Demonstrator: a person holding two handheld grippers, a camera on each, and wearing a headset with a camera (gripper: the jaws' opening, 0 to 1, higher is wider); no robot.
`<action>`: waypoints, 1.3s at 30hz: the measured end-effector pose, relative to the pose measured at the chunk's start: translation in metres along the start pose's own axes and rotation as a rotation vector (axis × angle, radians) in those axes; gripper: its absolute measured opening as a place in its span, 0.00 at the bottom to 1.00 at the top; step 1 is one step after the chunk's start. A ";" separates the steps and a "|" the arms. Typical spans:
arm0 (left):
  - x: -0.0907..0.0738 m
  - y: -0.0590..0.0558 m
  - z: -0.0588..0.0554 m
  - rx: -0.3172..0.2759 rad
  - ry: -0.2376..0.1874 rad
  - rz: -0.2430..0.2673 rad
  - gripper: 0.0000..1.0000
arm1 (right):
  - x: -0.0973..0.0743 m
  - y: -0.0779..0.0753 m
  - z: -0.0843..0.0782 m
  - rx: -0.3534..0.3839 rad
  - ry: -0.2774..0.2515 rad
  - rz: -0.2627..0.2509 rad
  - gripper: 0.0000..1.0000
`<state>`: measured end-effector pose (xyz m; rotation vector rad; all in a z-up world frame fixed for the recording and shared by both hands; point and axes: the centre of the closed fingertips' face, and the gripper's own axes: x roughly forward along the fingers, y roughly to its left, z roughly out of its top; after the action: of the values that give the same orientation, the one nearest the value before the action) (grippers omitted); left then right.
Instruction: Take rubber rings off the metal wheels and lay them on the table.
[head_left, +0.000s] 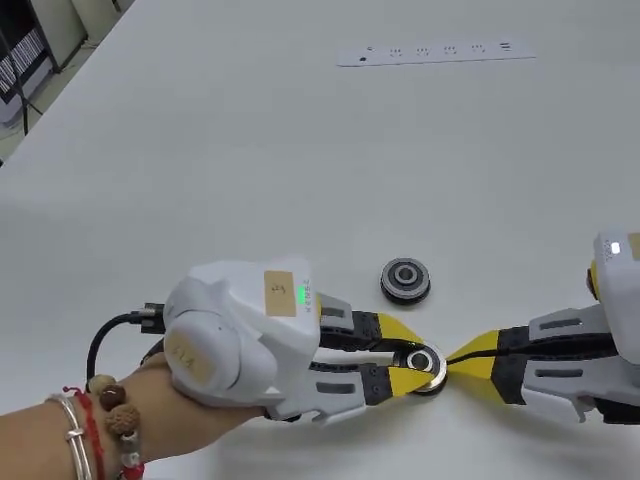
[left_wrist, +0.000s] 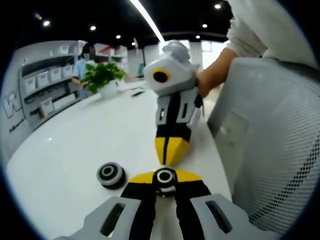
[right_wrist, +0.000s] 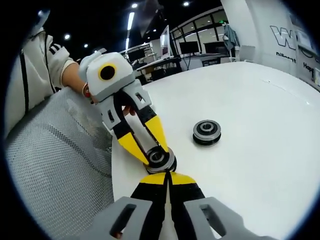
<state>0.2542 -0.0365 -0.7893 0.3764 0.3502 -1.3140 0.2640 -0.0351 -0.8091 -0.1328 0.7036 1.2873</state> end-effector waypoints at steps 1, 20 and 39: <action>0.000 0.000 0.000 0.001 0.000 0.000 0.15 | -0.001 -0.003 0.002 0.044 -0.016 -0.009 0.00; -0.002 0.000 -0.002 0.020 0.000 -0.006 0.15 | -0.005 0.004 0.014 0.358 -0.121 0.099 0.00; -0.002 0.001 -0.002 0.018 -0.001 -0.005 0.15 | -0.003 0.008 0.019 0.353 -0.132 0.125 0.00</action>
<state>0.2550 -0.0336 -0.7903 0.3899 0.3387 -1.3232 0.2638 -0.0263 -0.7905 0.2852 0.8230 1.2575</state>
